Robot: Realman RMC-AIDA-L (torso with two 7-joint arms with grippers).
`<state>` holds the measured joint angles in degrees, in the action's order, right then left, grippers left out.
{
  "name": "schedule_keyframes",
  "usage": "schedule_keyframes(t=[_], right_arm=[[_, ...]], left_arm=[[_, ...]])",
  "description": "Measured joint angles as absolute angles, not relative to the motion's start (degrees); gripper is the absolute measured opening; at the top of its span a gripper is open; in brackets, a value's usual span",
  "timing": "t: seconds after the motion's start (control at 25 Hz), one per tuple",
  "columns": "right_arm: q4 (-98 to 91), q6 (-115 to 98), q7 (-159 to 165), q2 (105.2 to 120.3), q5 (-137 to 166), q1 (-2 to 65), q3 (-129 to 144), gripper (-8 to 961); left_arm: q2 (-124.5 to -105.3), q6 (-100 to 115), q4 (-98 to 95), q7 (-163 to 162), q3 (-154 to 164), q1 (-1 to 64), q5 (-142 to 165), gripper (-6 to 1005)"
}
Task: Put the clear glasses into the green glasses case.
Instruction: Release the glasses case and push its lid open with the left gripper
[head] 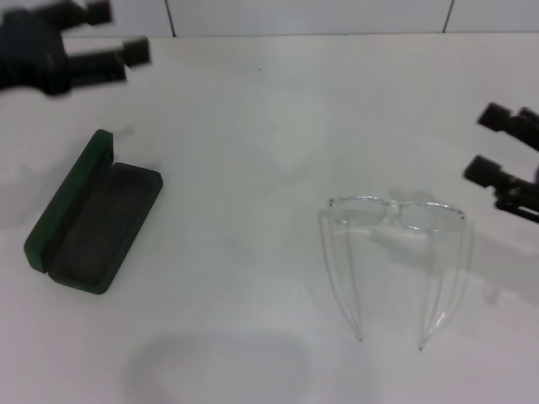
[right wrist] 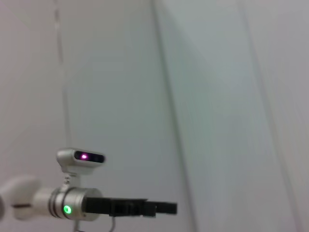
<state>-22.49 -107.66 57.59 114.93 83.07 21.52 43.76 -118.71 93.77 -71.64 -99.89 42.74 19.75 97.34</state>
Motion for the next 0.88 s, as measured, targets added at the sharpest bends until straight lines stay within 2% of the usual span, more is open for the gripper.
schedule_keyframes(t=[0.12, 0.28, 0.44, 0.88], right_arm=[[-22.3, -107.5, 56.8, 114.74, 81.1, 19.3, 43.2, 788], [-22.2, -107.2, 56.5, 114.78, 80.9, 18.0, 42.3, 787], [-22.2, -105.9, 56.4, 114.81, 80.9, 17.8, 42.3, 785], [-22.1, -103.0, 55.3, 114.68, 81.2, 18.8, 42.9, 782]], left_arm=[[-119.33, 88.2, -86.8, -114.1, 43.5, 22.1, 112.9, 823], [-117.96, 89.3, -94.2, -128.2, 48.4, 24.8, 128.5, 817], [-116.86, 94.5, -98.7, -141.1, 57.2, 28.0, 143.2, 706], [-118.73, 100.4, -93.6, -148.6, 59.9, 31.1, 152.8, 546]])
